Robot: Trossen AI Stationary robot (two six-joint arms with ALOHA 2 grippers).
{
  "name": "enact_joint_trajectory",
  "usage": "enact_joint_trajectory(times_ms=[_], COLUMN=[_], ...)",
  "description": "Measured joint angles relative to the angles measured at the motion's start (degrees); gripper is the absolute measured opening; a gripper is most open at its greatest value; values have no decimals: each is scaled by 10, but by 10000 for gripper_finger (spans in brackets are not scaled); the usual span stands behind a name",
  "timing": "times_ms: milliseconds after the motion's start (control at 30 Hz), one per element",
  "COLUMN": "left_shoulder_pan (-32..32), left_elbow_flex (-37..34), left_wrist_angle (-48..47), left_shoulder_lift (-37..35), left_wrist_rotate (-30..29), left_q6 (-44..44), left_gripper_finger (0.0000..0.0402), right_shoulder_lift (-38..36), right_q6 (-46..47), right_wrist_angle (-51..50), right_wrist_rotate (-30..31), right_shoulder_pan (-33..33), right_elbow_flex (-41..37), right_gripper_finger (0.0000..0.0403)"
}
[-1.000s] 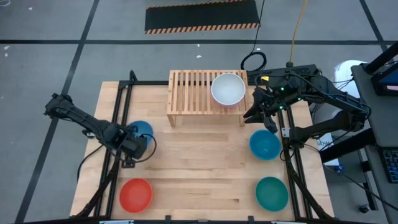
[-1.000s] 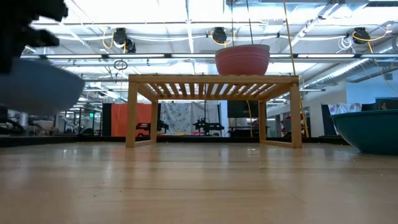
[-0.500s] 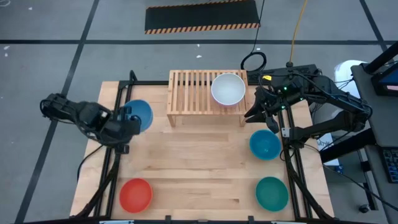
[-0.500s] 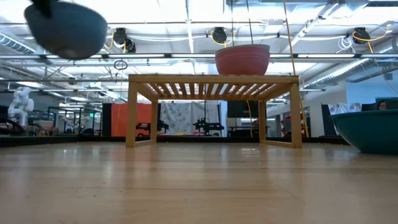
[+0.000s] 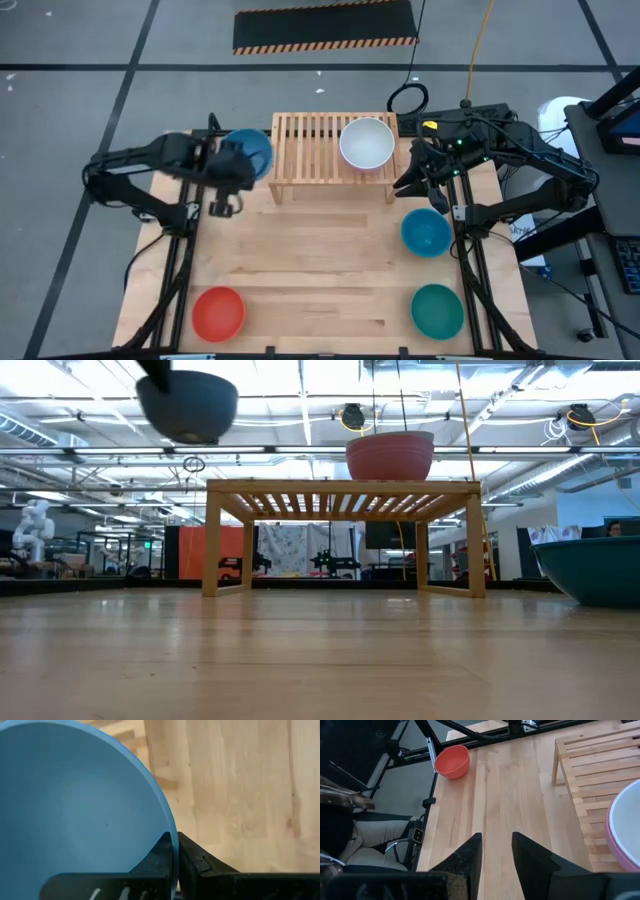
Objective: Place and stack bowls onto a shelf
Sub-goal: Put the light blue bowl on the shelf
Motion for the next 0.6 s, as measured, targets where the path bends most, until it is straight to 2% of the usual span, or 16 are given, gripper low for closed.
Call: enact_joint_trajectory(times_ms=[200, 400, 500, 600], left_shoulder_pan=[67, 132, 161, 183], left_elbow_flex=[96, 189, 217, 224], left_wrist_angle=[3, 3, 3, 3], left_shoulder_lift=[85, 156, 186, 212], left_wrist_rotate=[39, 121, 163, 180], left_q6=[110, 192, 217, 237], left_gripper_finger=[8, 8, 8, 8], right_shoulder_lift=[0, 0, 0, 0], right_q6=[0, 0, 0, 0], right_wrist_angle=[0, 0, 0, 0], right_wrist_rotate=[0, 0, 0, 0], right_shoulder_pan=[0, 0, 0, 0], right_elbow_flex=[0, 0, 0, 0], right_gripper_finger=[102, 102, 102, 102])
